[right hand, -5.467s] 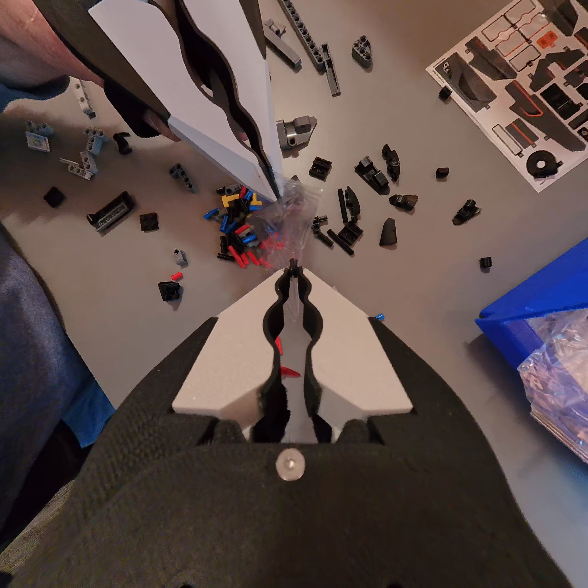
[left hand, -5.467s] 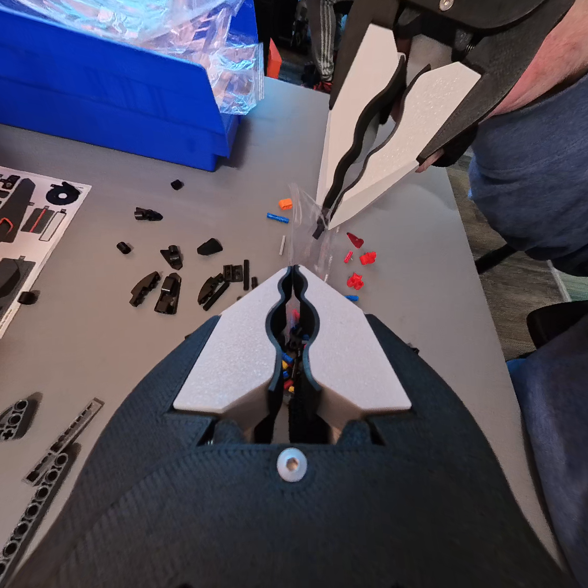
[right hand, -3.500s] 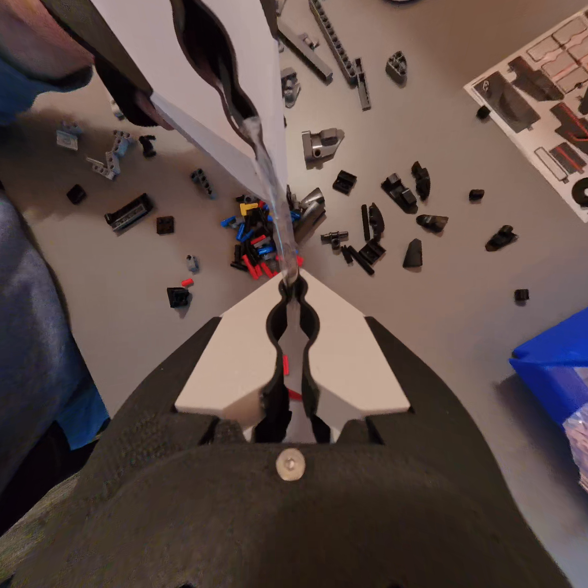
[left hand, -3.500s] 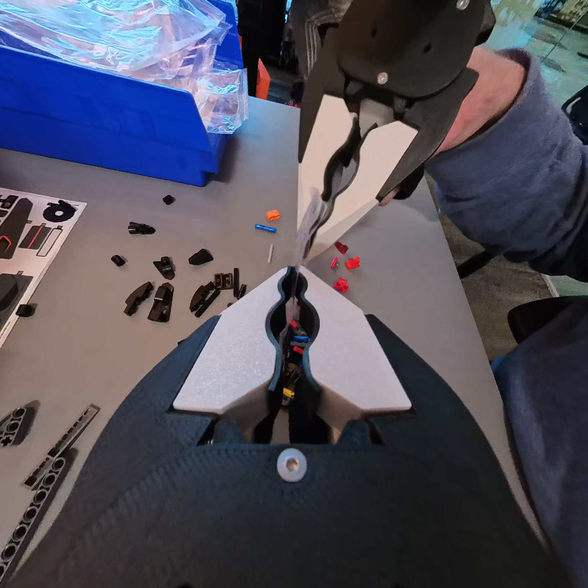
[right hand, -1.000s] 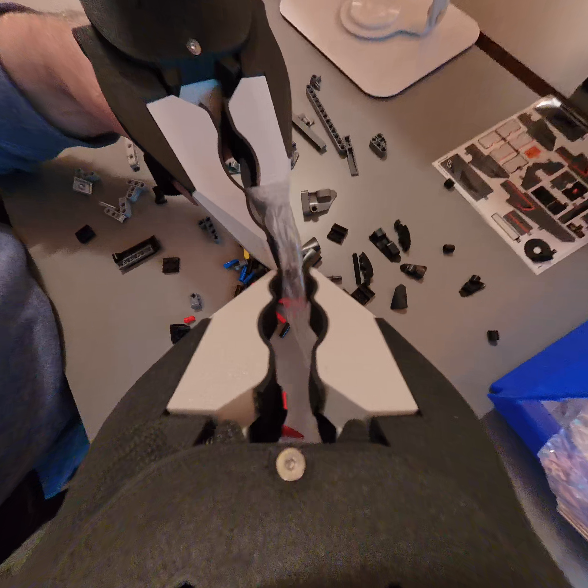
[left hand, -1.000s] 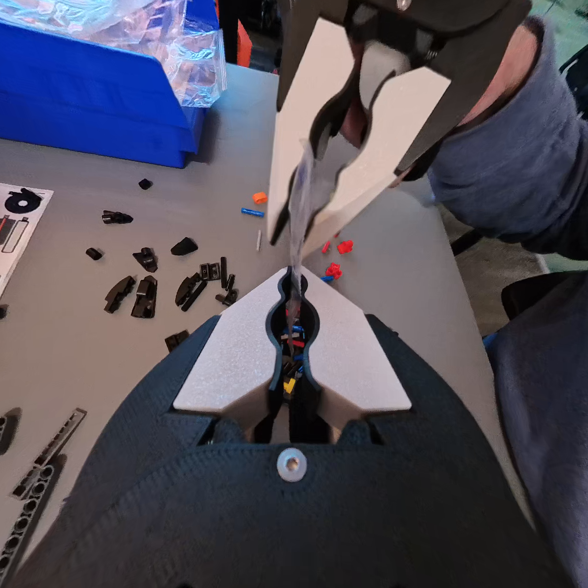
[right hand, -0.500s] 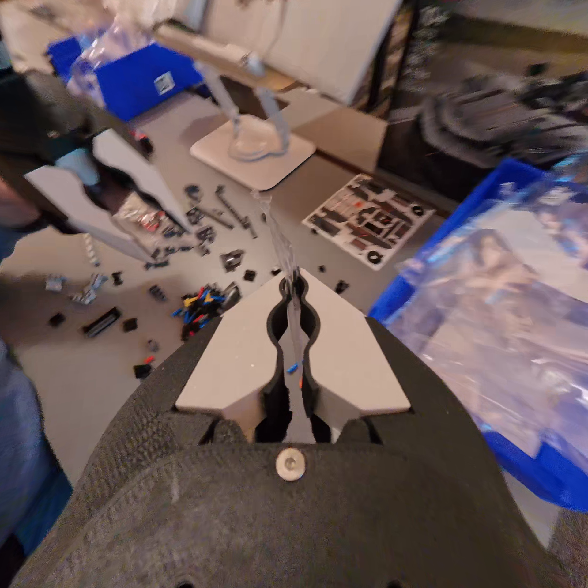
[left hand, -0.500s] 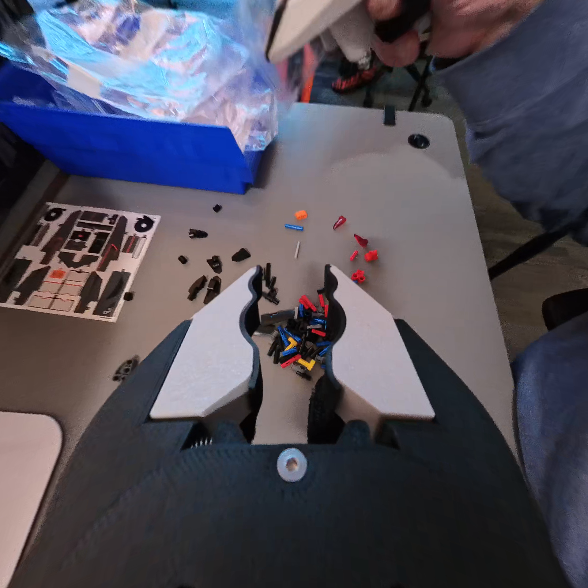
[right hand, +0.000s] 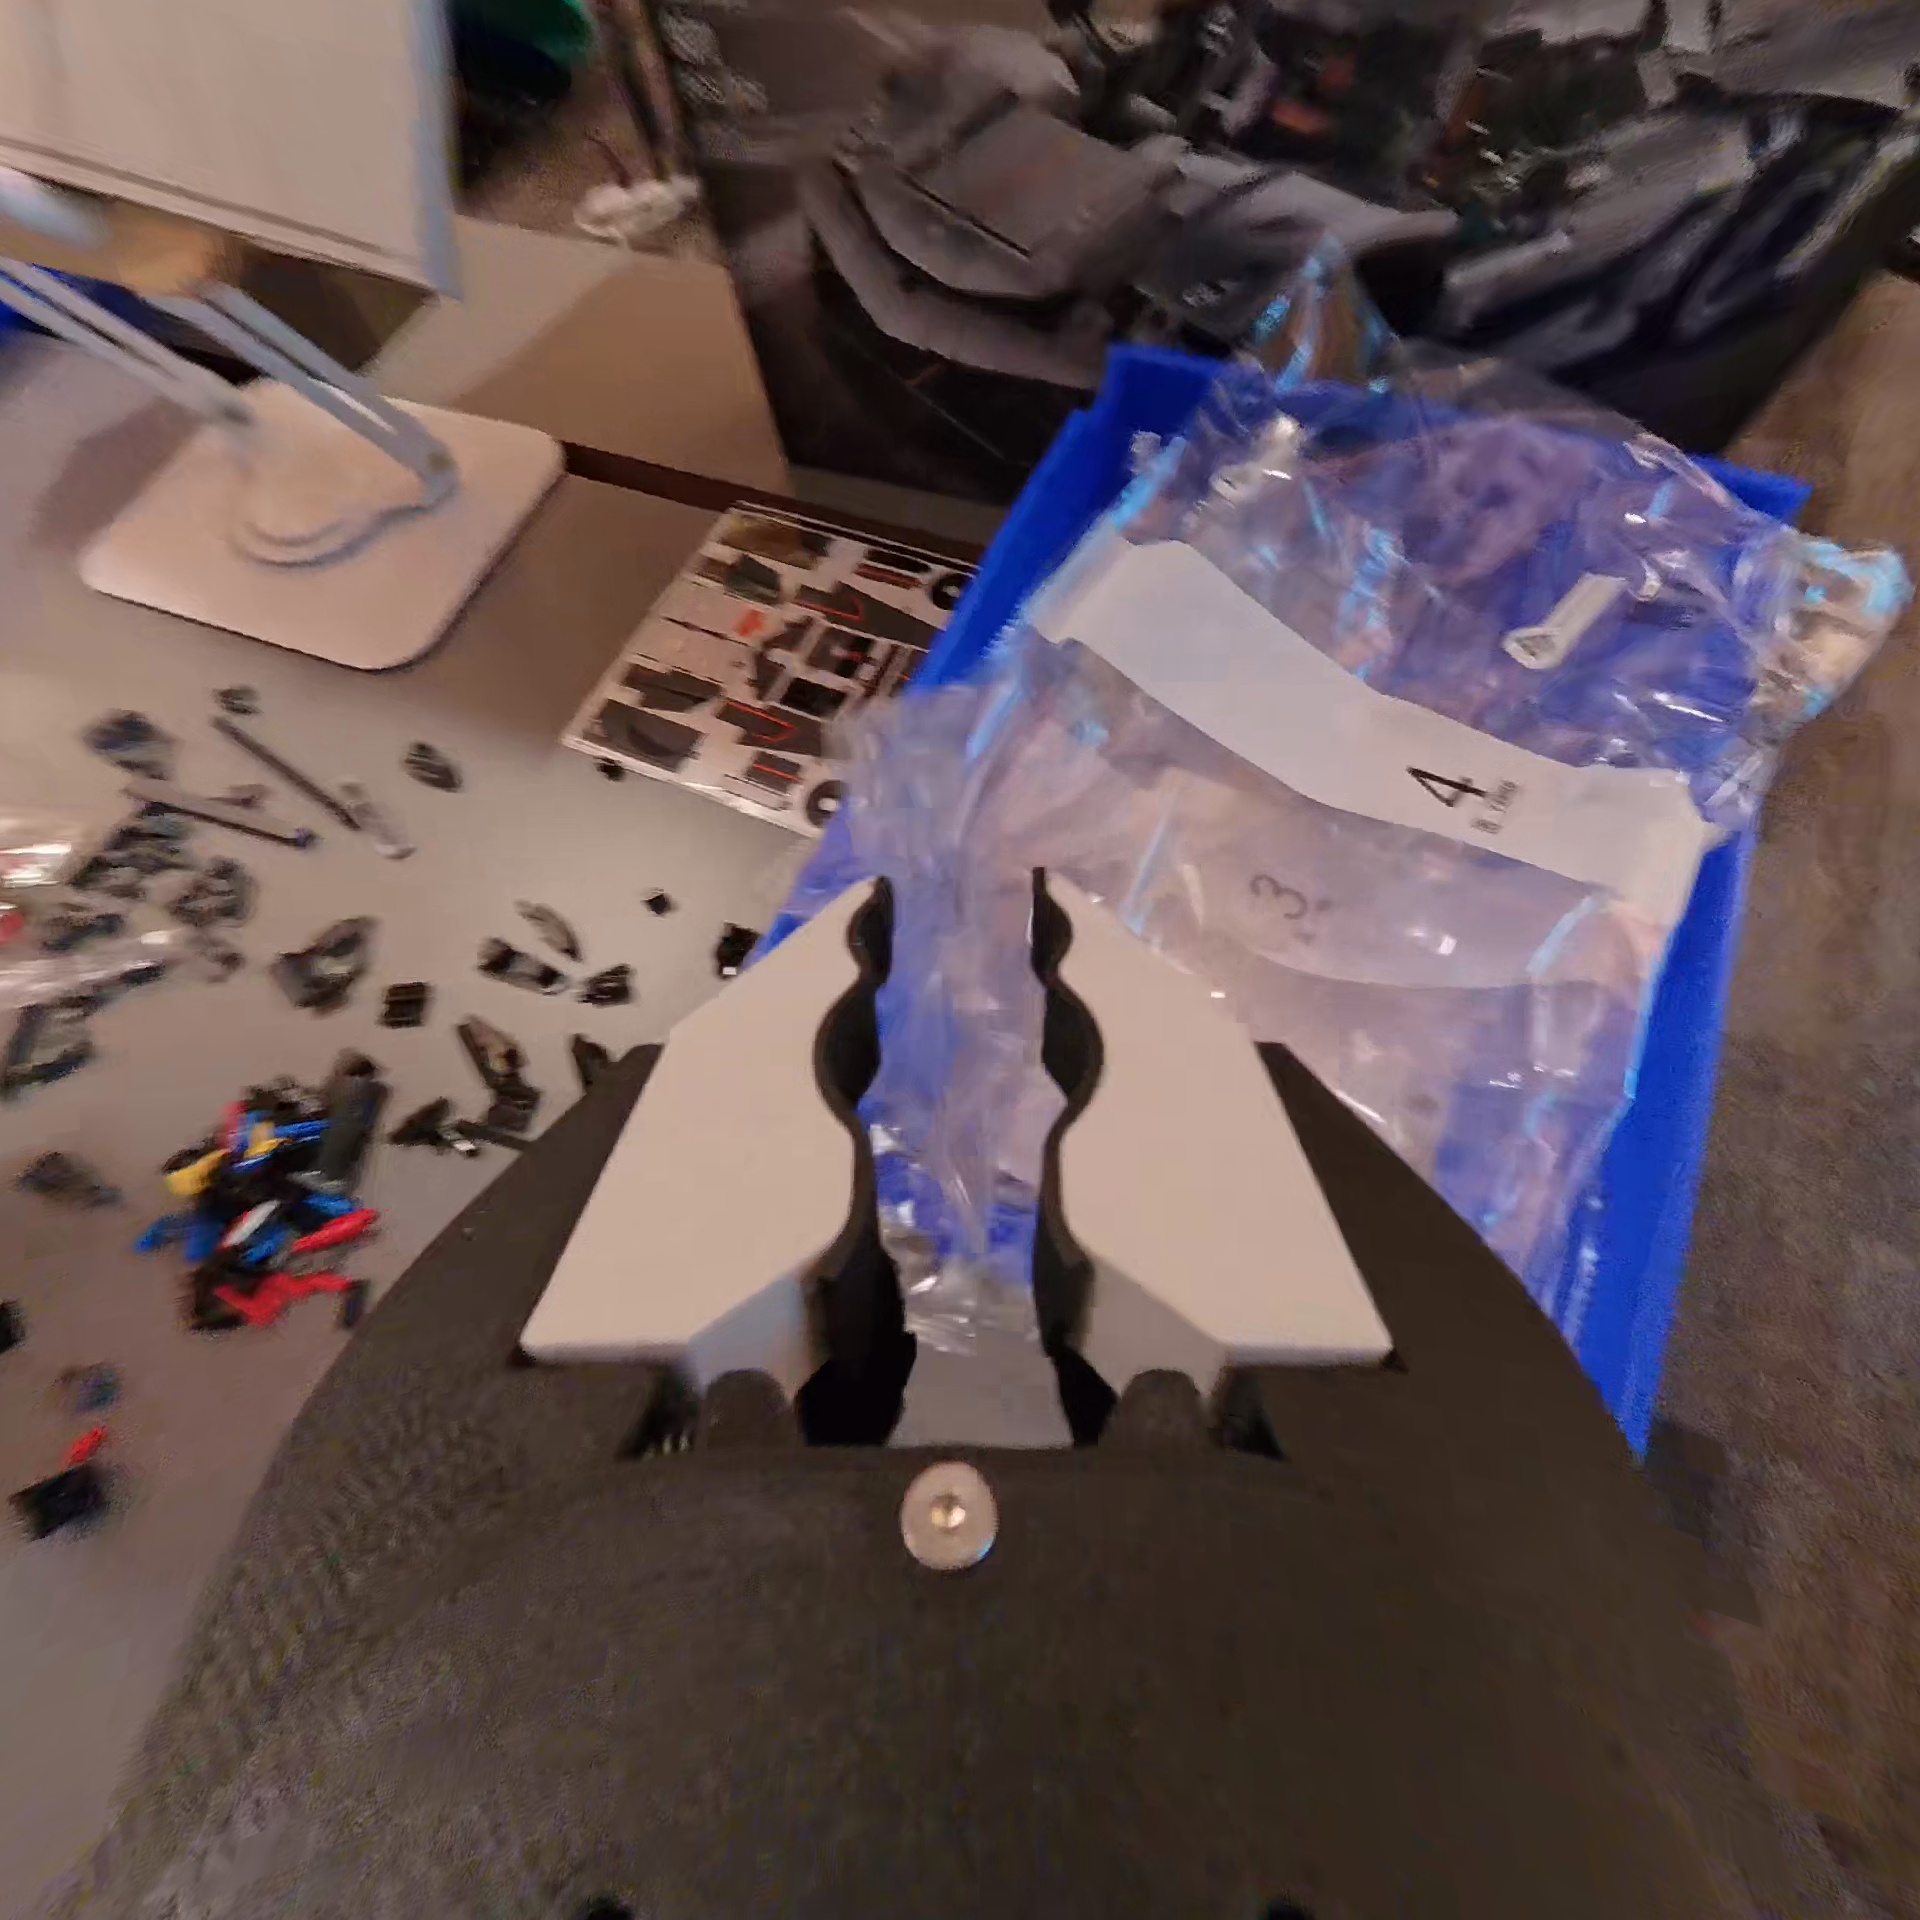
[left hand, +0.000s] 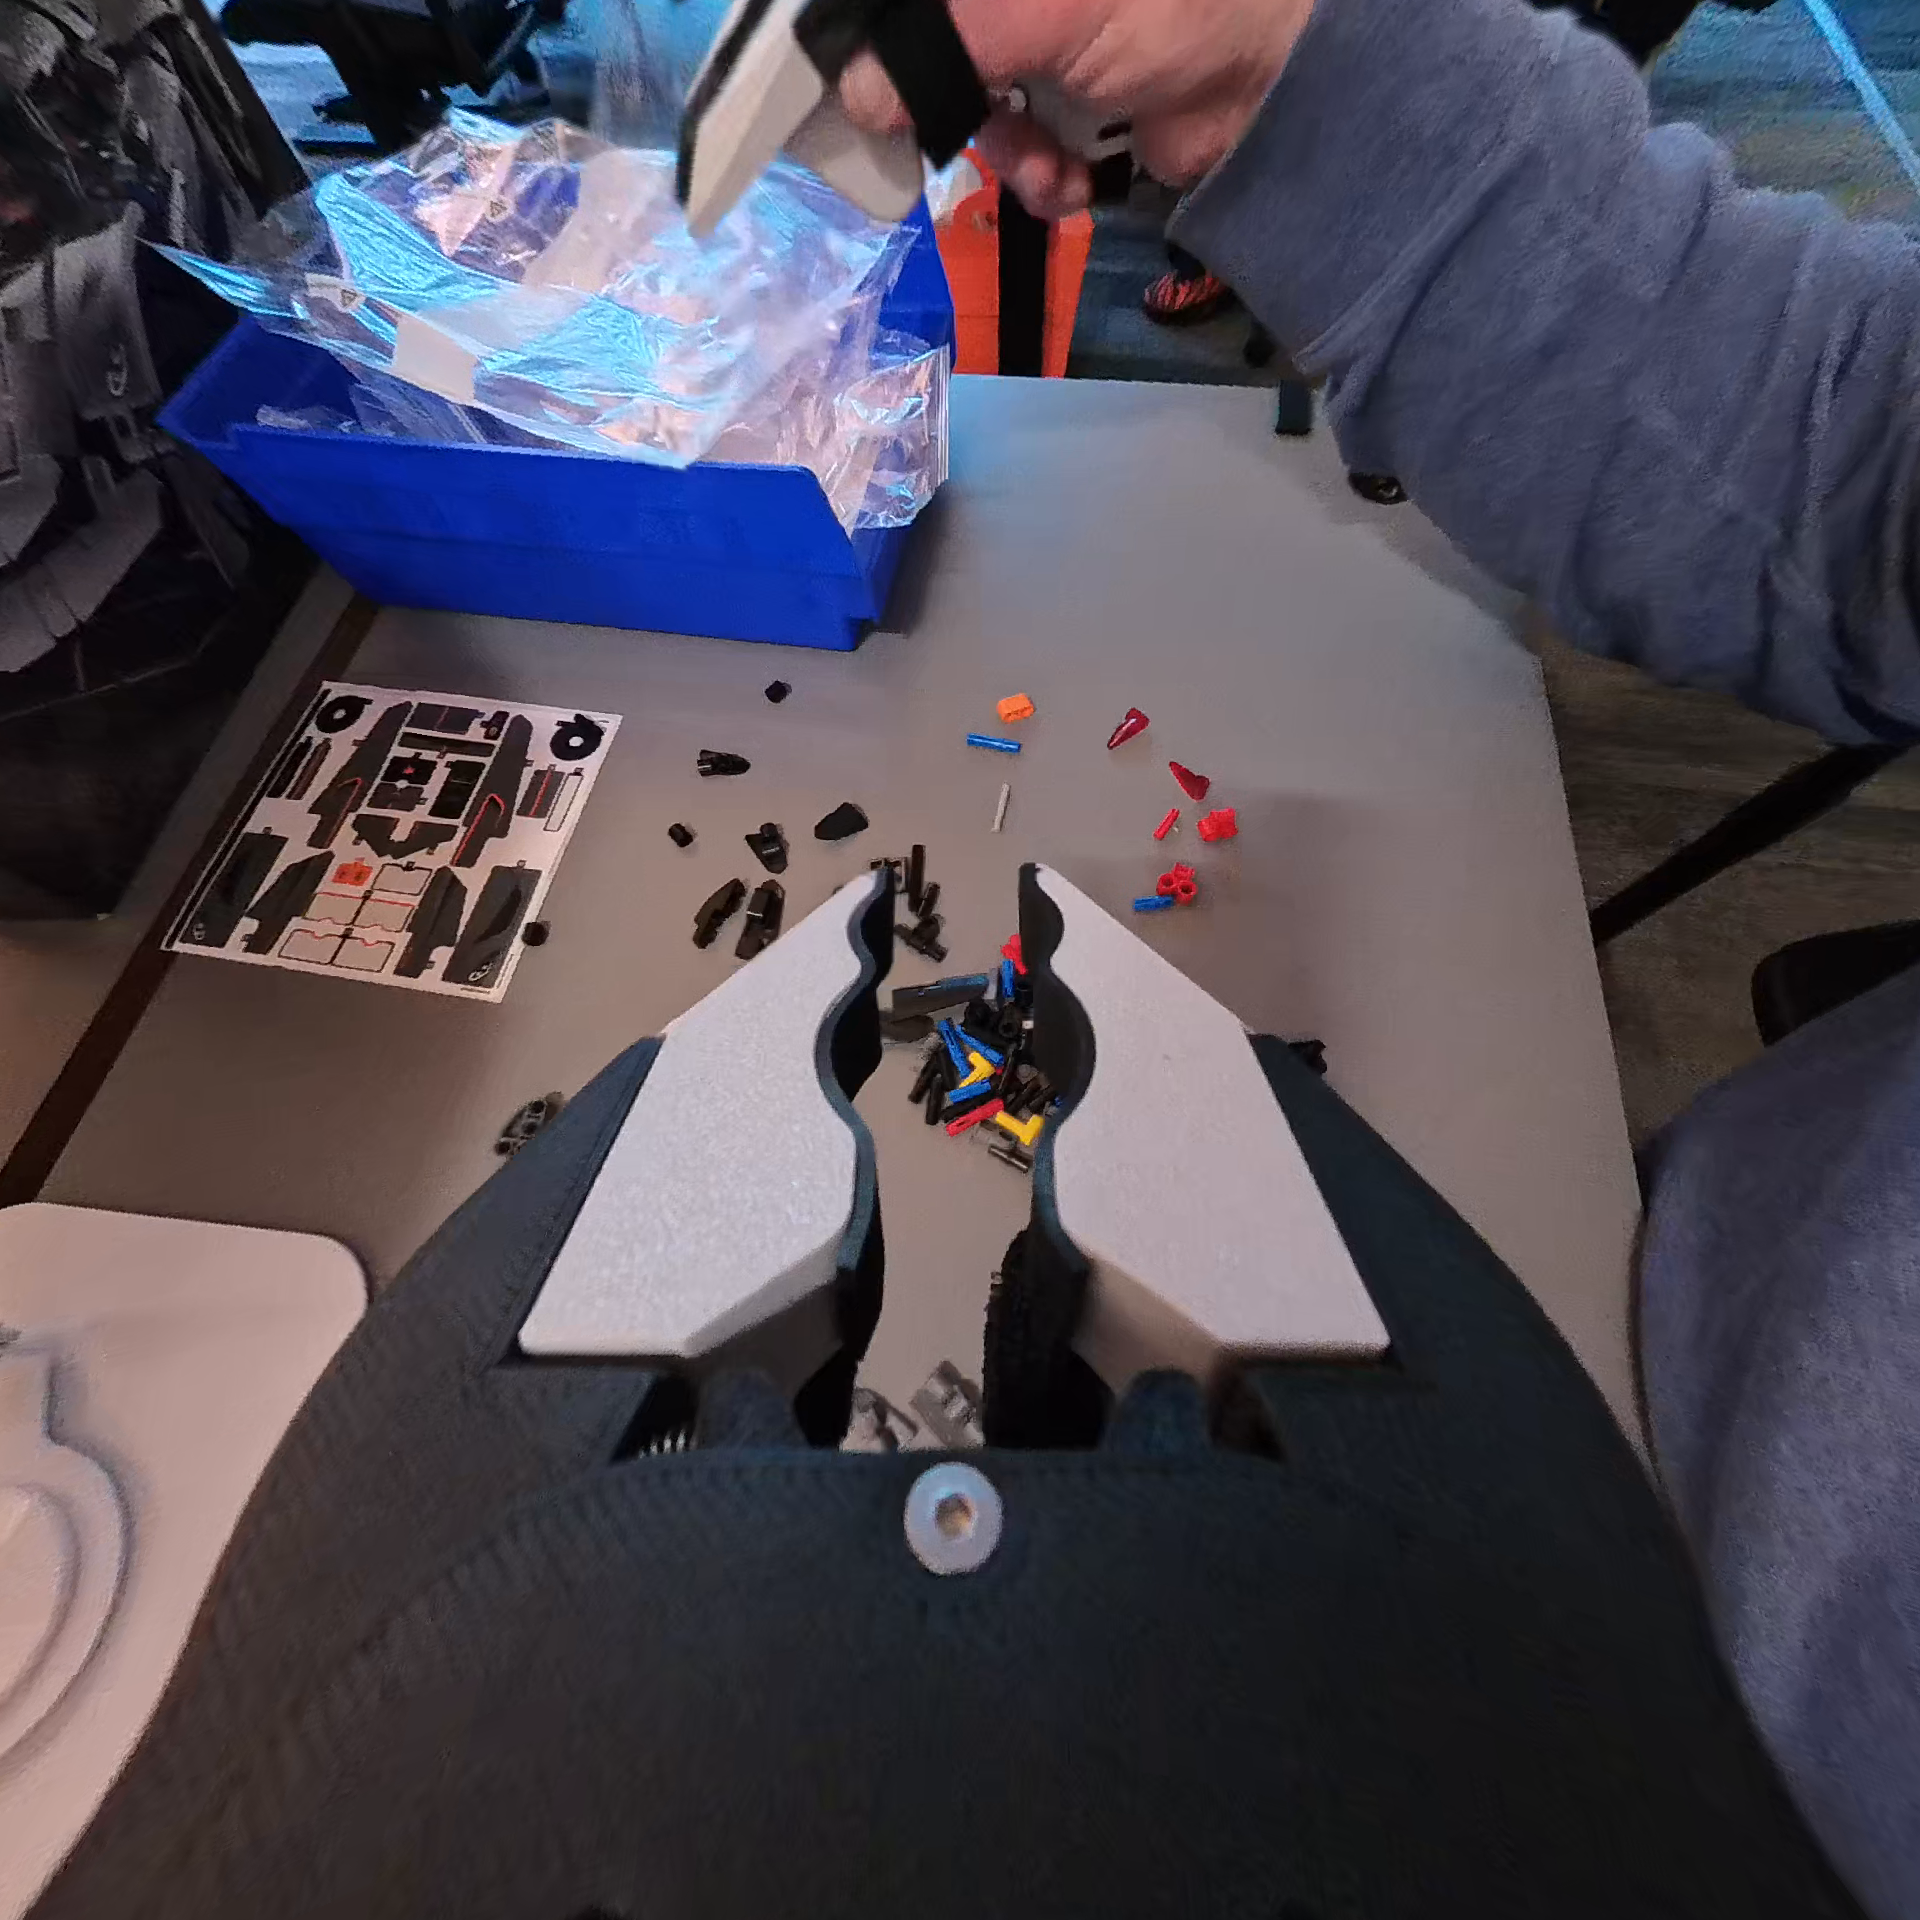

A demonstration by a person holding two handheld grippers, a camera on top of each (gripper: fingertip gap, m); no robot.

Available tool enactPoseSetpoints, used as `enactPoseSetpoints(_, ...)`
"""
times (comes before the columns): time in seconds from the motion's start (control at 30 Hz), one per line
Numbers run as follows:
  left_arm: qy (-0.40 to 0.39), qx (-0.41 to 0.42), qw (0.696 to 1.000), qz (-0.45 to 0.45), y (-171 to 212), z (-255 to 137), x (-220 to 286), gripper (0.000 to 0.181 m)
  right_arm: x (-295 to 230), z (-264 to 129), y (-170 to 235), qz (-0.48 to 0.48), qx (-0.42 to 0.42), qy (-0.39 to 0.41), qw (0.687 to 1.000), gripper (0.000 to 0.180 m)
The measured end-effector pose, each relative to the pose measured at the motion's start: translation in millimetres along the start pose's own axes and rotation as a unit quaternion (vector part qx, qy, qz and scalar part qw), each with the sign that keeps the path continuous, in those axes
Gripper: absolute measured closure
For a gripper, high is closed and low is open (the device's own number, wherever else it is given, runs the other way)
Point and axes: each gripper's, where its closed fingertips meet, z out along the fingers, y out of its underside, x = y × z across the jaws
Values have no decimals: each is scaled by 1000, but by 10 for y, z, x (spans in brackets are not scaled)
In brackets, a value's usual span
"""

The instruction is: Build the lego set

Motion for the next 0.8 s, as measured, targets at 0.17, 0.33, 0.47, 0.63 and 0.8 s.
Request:
enactPoseSetpoints(0.17, -22, 6, 1000, -6, -20, -107, -109, 157, 233, 48, 26, -36, -22, 88, 995, 136)
enactPoseSetpoints(0.33, -45, 18, 999, -9, -14, -226, -193, 156, 11, -269, -213, -109, 35, 121, 986, 180)
enactPoseSetpoints(0.47, -62, 6, 998, 9, 66, -343, -223, 169, -570, -491, -284, -158, 56, 83, 982, 177)
enactPoseSetpoints(0.63, -59, -25, 998, 19, 267, -442, -190, 176, -1238, -601, -132, -205, 47, 36, 977, 170)
enactPoseSetpoints(0.8, -57, -31, 998, 24, 381, -513, -114, 175, -1306, -532, 569, -159, -62, -15, 985, 156)
